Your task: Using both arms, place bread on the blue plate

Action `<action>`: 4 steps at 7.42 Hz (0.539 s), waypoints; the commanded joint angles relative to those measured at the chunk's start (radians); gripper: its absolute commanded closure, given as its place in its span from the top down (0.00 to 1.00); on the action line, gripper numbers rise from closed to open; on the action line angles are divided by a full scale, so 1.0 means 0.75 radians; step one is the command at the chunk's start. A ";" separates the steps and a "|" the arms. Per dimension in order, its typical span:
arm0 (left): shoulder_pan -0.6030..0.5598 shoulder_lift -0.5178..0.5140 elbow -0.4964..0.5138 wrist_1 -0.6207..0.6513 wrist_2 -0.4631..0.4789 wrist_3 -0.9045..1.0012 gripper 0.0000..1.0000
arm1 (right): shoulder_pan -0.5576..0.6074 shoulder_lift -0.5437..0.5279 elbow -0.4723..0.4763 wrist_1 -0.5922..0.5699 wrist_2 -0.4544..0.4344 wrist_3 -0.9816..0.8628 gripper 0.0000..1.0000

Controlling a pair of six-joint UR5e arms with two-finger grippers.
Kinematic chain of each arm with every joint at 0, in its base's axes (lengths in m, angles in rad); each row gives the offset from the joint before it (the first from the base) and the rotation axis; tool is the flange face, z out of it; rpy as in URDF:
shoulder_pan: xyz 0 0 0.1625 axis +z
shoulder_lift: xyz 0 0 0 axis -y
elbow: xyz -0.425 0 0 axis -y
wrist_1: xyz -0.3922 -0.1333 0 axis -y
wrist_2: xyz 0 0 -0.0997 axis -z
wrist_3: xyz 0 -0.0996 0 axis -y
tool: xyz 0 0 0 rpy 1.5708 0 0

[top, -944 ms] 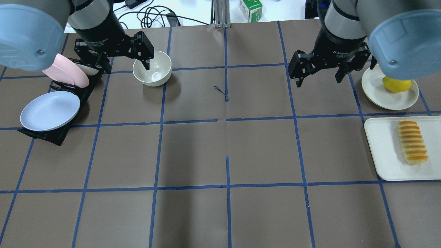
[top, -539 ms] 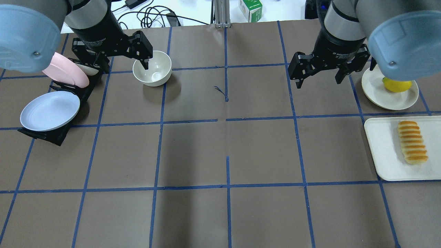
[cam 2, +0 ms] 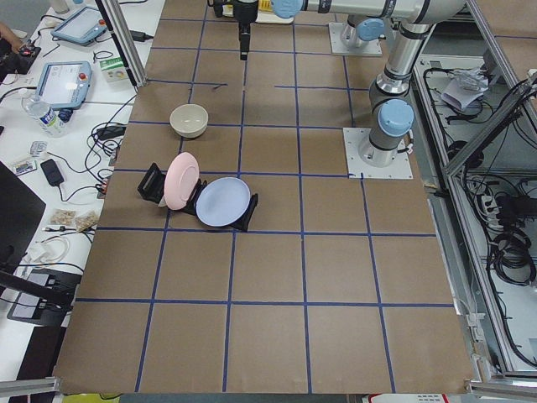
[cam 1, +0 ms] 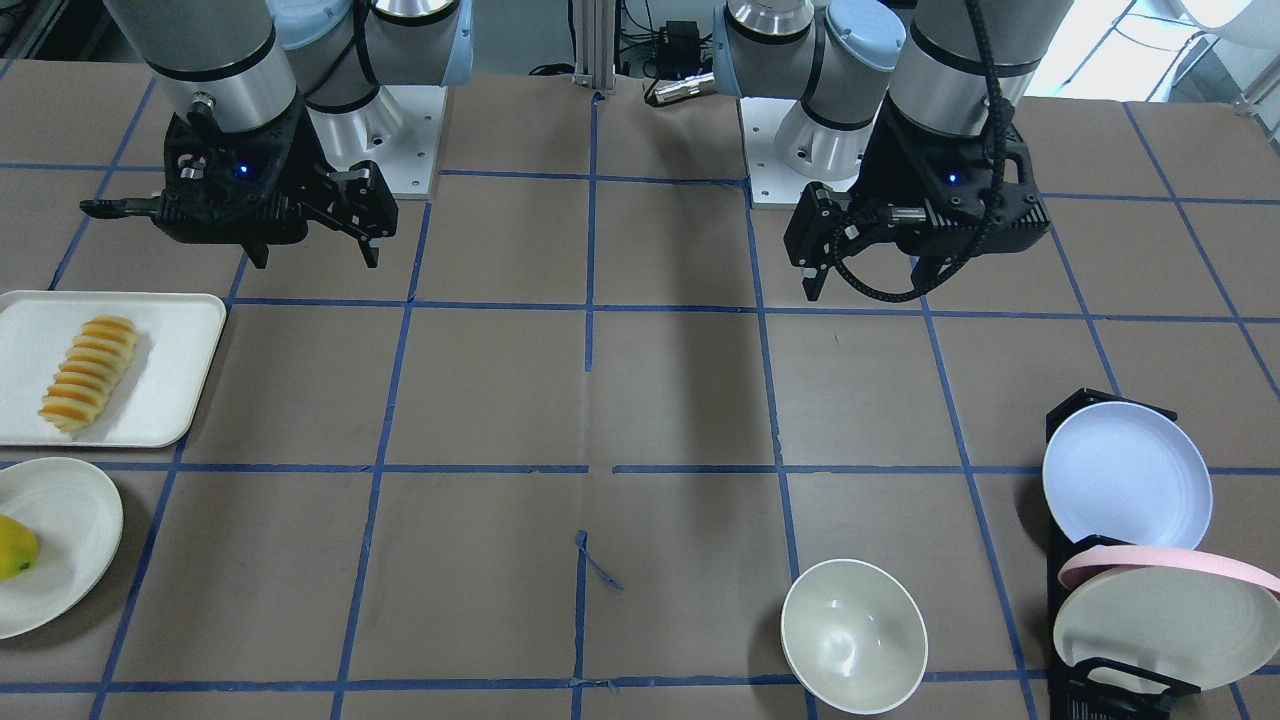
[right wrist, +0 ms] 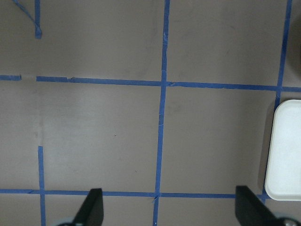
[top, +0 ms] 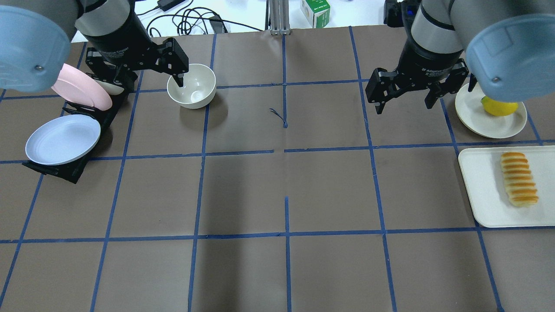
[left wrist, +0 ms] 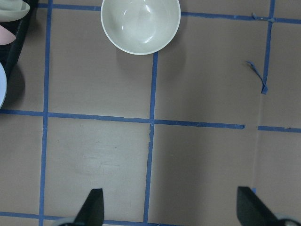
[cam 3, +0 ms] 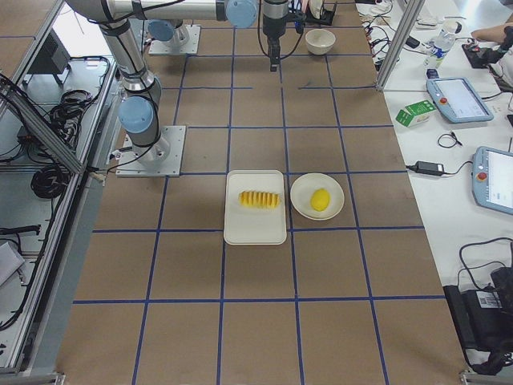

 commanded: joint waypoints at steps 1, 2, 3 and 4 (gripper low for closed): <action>0.087 0.000 -0.001 0.037 -0.018 0.008 1.00 | -0.090 -0.021 0.040 -0.003 -0.002 -0.045 1.00; 0.124 0.002 0.001 0.038 -0.006 0.008 1.00 | -0.151 -0.019 0.059 -0.013 0.003 -0.090 1.00; 0.157 0.006 0.001 0.036 -0.006 0.006 1.00 | -0.222 -0.021 0.108 -0.019 0.001 -0.165 1.00; 0.206 0.008 0.007 0.044 -0.006 -0.011 1.00 | -0.310 -0.013 0.173 -0.045 -0.042 -0.253 1.00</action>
